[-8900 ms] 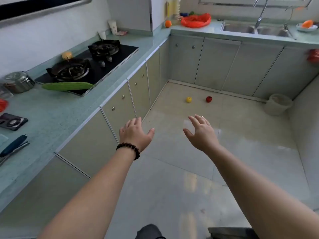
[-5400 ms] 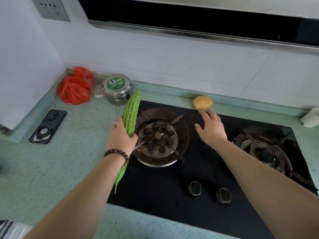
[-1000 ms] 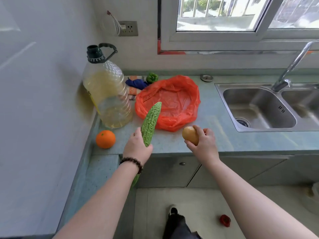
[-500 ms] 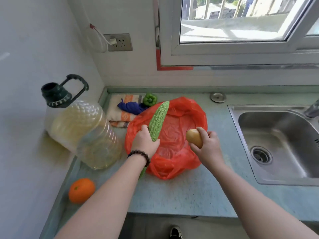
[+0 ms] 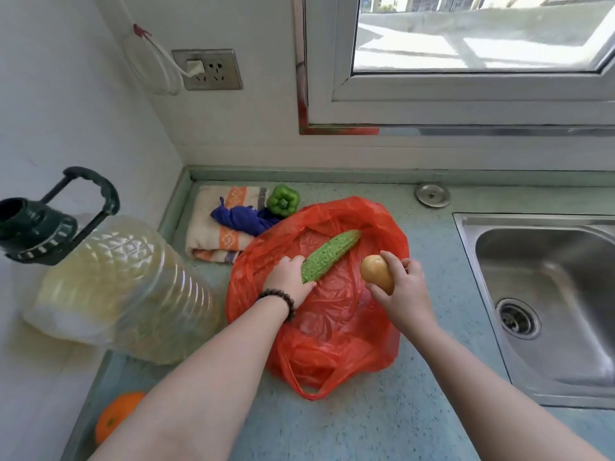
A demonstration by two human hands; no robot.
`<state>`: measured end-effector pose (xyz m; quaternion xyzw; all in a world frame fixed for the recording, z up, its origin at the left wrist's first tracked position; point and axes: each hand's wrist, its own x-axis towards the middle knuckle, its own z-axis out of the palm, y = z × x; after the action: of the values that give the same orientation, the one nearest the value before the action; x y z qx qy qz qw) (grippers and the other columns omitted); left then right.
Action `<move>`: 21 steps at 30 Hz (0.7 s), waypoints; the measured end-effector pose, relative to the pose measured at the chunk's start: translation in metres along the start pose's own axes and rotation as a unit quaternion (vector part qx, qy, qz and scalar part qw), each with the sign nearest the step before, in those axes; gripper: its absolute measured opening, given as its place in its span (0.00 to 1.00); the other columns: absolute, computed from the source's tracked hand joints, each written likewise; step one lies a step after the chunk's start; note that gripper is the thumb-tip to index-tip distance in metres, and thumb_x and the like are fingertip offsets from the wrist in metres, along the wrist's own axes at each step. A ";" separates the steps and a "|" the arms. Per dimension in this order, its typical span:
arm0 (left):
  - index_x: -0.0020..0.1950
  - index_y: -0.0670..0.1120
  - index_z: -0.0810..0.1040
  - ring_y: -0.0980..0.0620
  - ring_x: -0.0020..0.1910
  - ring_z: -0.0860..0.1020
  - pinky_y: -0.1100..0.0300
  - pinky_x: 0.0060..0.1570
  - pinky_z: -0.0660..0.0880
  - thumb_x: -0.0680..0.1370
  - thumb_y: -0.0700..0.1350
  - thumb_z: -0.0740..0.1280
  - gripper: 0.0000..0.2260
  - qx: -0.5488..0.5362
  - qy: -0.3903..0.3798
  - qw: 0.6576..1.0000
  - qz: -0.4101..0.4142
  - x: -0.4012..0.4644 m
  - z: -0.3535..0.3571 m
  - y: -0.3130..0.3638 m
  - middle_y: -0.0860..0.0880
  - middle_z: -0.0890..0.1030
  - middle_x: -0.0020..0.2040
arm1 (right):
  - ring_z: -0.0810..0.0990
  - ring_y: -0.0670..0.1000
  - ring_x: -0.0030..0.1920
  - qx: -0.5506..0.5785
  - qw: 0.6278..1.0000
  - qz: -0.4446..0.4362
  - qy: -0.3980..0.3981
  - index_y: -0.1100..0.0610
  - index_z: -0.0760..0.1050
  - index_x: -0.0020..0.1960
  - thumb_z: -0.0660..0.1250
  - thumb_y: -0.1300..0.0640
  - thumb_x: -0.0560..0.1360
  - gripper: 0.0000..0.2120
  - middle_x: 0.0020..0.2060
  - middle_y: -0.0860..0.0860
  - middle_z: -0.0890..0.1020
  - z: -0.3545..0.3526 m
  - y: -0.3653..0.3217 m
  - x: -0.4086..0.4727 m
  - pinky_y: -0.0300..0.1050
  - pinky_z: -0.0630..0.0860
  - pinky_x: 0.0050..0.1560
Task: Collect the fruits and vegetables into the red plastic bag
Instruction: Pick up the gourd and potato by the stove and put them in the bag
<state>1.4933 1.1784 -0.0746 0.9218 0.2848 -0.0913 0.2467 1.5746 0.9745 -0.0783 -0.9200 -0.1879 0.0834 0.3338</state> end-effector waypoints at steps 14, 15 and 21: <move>0.66 0.44 0.69 0.44 0.61 0.70 0.51 0.59 0.70 0.76 0.52 0.65 0.21 0.023 0.136 0.990 -0.026 0.025 0.009 -0.016 0.44 0.73 0.61 | 0.69 0.55 0.62 -0.017 0.999 -0.037 -0.011 0.48 0.64 0.70 0.73 0.52 0.69 0.33 0.62 0.53 0.70 0.018 -0.012 0.037 0.52 0.69 0.62; 0.66 0.44 0.69 0.44 0.61 0.71 0.51 0.59 0.70 0.77 0.52 0.65 0.21 0.021 0.135 0.990 -0.028 0.027 0.010 -0.018 0.44 0.73 0.61 | 0.68 0.56 0.63 -0.027 0.999 -0.044 -0.008 0.49 0.65 0.70 0.73 0.52 0.68 0.32 0.63 0.53 0.71 0.020 -0.014 0.041 0.51 0.68 0.63; 0.66 0.44 0.70 0.44 0.62 0.70 0.52 0.60 0.70 0.76 0.52 0.66 0.22 0.007 0.151 0.988 -0.031 0.033 0.012 -0.023 0.44 0.74 0.61 | 0.65 0.57 0.66 -0.070 0.995 -0.072 -0.009 0.53 0.67 0.67 0.72 0.54 0.69 0.29 0.66 0.53 0.70 0.039 -0.024 0.074 0.49 0.63 0.68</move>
<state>1.5071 1.2048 -0.1044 0.9176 0.3464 0.0392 0.1911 1.6244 1.0436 -0.0948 -0.9245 -0.2617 0.0544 0.2717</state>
